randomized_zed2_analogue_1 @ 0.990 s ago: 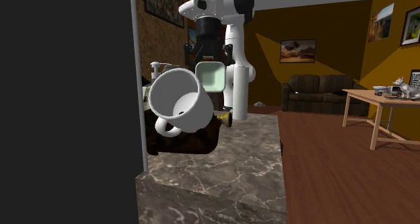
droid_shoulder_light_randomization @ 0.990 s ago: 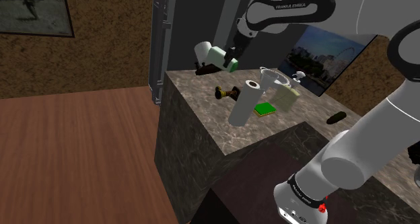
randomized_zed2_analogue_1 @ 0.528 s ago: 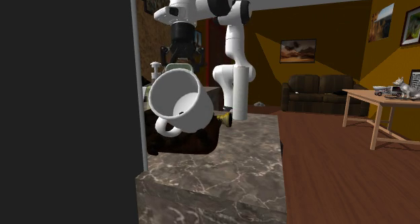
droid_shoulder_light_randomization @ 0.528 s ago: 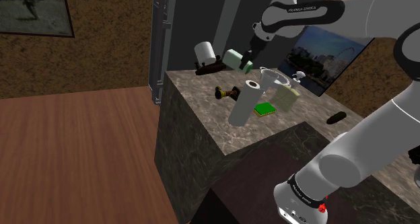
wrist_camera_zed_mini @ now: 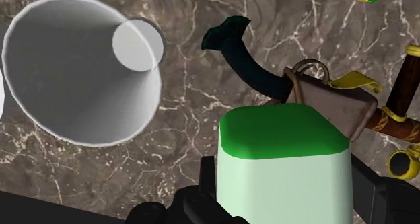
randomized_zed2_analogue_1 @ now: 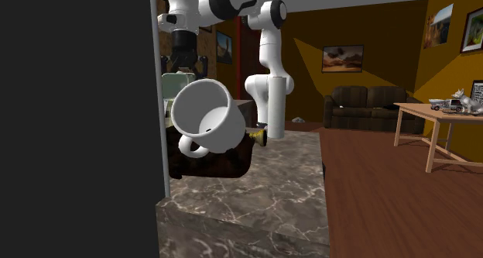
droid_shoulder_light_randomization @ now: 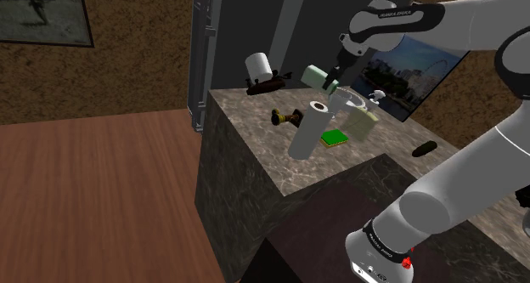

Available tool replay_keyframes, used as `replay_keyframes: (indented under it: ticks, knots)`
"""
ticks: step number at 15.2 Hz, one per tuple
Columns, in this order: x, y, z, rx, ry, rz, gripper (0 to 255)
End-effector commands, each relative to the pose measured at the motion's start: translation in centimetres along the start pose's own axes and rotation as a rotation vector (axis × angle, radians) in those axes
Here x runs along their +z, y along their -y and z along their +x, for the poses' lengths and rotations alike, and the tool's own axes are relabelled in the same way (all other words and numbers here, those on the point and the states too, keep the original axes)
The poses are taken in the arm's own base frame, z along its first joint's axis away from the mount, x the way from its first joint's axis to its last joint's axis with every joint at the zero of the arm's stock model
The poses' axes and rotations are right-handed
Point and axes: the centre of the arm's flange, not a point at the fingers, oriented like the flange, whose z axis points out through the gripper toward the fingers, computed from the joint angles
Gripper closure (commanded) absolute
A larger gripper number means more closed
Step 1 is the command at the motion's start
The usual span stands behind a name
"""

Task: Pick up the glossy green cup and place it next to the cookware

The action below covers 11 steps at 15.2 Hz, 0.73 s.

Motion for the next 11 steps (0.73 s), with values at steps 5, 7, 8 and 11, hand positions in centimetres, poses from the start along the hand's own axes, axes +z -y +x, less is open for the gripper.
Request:
replay_keyframes:
  ticks: [5, 7, 8, 11]
  knots:
    - [-0.7, -6.7, -4.4, -0.002, 0.0, 0.0, 255]
    - [-0.9, -8.9, -5.8, -0.002, 0.0, 0.0, 255]
    - [-1.0, -10.0, -6.6, -0.002, 0.0, 0.0, 255]
    - [-1.3, -13.3, -8.7, -0.002, 0.0, 0.0, 255]
